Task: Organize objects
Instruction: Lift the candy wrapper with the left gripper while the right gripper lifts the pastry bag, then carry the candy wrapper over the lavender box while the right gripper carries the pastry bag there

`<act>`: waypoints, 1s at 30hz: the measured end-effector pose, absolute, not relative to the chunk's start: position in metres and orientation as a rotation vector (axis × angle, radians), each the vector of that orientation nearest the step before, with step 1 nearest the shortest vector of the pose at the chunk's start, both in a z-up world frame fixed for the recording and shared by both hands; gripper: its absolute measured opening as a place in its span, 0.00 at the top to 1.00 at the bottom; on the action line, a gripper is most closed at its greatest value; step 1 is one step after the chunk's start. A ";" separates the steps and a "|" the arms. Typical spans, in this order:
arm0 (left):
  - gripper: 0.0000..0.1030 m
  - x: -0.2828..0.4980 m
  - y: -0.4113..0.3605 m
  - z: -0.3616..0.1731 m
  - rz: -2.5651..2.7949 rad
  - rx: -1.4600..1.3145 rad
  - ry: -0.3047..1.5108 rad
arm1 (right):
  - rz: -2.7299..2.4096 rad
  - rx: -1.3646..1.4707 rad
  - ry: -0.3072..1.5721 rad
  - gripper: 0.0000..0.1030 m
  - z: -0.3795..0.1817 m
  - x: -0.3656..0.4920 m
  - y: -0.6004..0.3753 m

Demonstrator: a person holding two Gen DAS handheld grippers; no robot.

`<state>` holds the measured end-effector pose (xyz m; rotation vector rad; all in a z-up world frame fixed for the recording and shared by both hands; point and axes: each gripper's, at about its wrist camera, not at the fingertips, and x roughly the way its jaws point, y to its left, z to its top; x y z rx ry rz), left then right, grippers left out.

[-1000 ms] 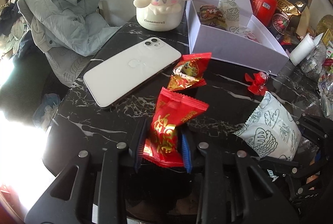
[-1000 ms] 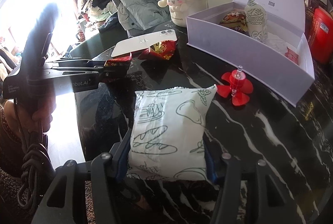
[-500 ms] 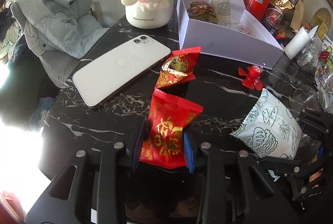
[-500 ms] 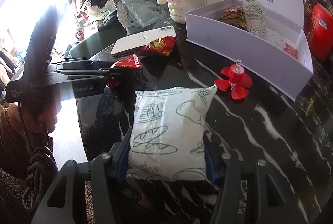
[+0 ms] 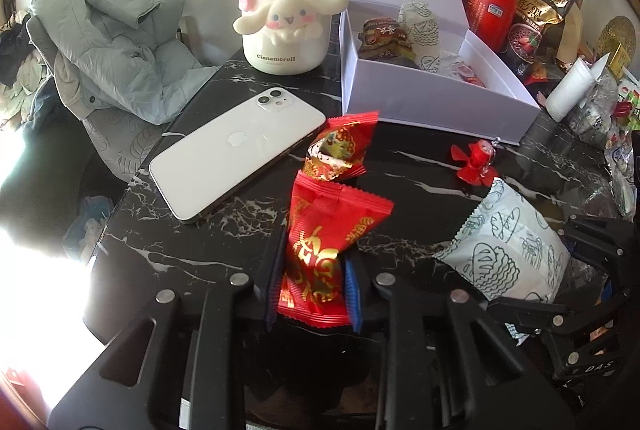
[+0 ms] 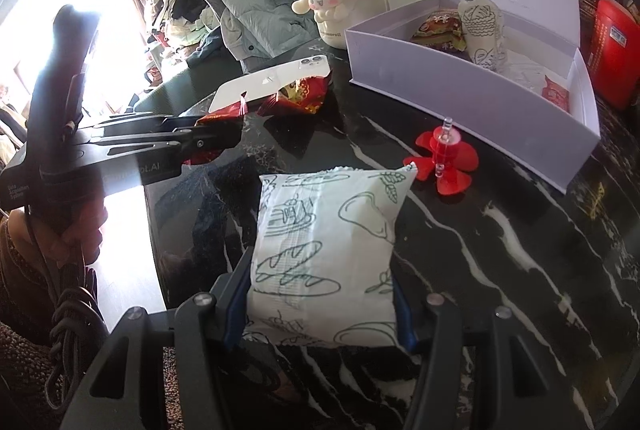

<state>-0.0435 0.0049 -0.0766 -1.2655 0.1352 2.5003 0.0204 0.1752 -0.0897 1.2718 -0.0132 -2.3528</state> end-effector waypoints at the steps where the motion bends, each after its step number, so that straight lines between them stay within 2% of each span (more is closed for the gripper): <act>1: 0.76 -0.043 0.006 -0.075 2.493 -1.265 0.133 | -2.360 1.262 -0.014 0.43 -0.086 0.022 0.177; 30: 0.76 -0.002 0.099 -0.033 2.317 -1.083 0.271 | -2.641 1.183 -0.115 0.43 -0.042 0.080 0.257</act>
